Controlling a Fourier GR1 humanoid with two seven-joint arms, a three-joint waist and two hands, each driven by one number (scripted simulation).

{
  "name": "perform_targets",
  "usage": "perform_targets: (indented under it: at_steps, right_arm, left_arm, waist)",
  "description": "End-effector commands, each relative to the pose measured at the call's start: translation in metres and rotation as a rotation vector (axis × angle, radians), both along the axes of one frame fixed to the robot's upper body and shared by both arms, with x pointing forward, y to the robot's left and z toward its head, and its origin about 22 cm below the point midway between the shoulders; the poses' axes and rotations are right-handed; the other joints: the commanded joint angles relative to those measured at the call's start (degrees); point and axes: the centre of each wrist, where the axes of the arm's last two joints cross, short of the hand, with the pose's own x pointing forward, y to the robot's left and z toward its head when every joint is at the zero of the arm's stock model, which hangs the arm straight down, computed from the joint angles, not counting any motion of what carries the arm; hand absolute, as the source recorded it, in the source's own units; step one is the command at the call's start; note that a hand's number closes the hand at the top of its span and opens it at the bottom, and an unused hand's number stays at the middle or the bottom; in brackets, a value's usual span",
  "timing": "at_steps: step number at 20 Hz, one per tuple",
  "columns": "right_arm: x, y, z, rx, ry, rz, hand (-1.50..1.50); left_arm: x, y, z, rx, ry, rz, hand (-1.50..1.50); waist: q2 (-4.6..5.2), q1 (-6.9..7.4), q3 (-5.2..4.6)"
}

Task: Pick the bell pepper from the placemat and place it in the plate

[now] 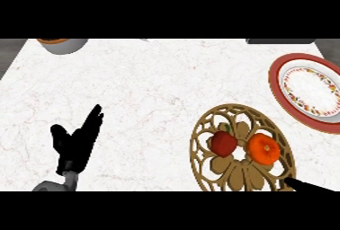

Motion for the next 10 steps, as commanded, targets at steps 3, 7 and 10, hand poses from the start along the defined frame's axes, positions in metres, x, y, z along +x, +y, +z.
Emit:
perform_targets:
  at_steps: [3,7,10]
  right_arm:
    - [0.008,0.034,0.023,-0.066,0.193,-0.069,-1.50]
    - [0.021,0.074,0.020,-0.060,0.236,-0.037,-1.50]
    - [0.031,0.096,0.004,-0.085,0.254,-0.066,-1.50]
  left_arm:
    - [-0.005,-0.009,-0.012,-0.013,0.070,-0.030,0.00]
    - [0.004,0.001,-0.006,-0.015,0.071,-0.036,0.00]
    - [-0.007,-0.007,-0.008,-0.024,0.077,-0.033,0.00]
  waist:
    - [0.45,1.71,-0.02]
    - [0.42,1.97,0.02]
    - [0.26,2.01,0.06]
